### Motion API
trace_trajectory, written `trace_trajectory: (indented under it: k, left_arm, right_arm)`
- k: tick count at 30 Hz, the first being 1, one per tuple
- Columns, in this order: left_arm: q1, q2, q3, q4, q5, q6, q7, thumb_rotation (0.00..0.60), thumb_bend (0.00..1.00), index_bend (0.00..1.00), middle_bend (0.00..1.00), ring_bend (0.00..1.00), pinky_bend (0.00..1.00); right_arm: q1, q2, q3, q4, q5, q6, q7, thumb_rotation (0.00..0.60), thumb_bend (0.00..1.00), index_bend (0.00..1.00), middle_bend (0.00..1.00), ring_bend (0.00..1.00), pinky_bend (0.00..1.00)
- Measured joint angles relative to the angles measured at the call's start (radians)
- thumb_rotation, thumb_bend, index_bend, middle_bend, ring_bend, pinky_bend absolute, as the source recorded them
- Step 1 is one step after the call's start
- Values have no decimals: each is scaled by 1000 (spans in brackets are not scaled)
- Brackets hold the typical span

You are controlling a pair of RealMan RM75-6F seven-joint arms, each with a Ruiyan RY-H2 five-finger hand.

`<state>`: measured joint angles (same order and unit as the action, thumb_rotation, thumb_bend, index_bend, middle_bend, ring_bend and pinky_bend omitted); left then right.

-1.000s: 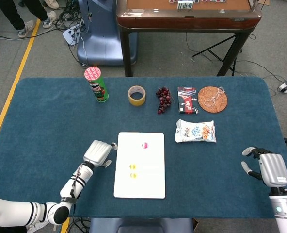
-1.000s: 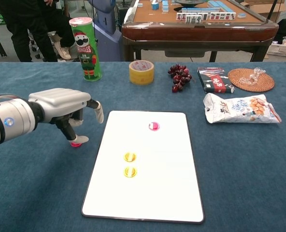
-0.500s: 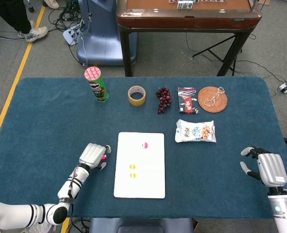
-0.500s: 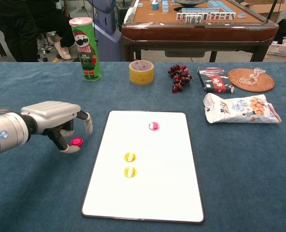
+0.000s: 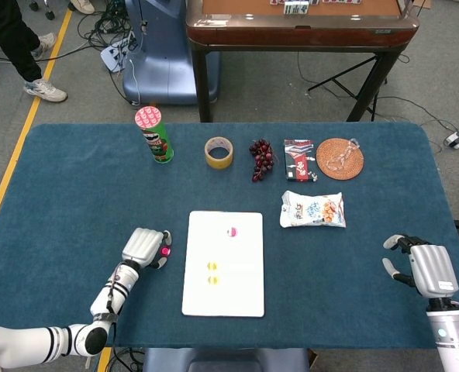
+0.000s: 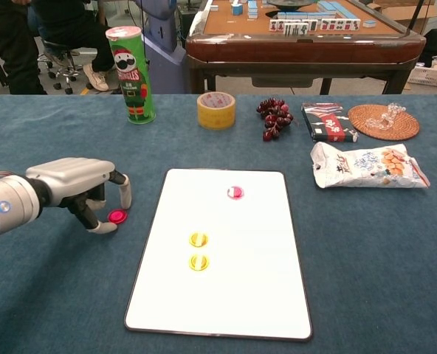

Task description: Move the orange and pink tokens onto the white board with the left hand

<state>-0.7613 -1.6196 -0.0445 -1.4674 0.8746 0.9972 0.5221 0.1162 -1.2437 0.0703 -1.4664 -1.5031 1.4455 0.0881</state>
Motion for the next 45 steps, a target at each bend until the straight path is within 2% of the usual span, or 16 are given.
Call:
trace_trajectory:
  k: [19, 30, 36, 45]
  left_arm:
    - [14, -10, -18, 17, 4, -6, 27, 600, 300, 577, 1000, 1000, 1000]
    - [14, -4, -35, 5, 14, -2, 37, 600, 300, 580, 1000, 1000, 1000]
    - [-8, 15, -67, -47, 27, 9, 61, 600, 300, 580, 1000, 1000, 1000]
    - [-97, 27, -156, -157, -3, 13, 140, 600, 300, 578, 1000, 1000, 1000]
  right_arm:
    - [0, 1, -2, 0, -1, 2, 2, 600, 251, 469, 499, 500, 611]
    - [1, 0, -2, 1, 2, 1, 3, 600, 251, 469, 499, 499, 611]
    - [1, -3, -2, 6, 0, 1, 8, 600, 251, 469, 499, 499, 611]
    - [-5, -8, -4, 24, 2, 7, 31, 600, 251, 469, 499, 500, 611]
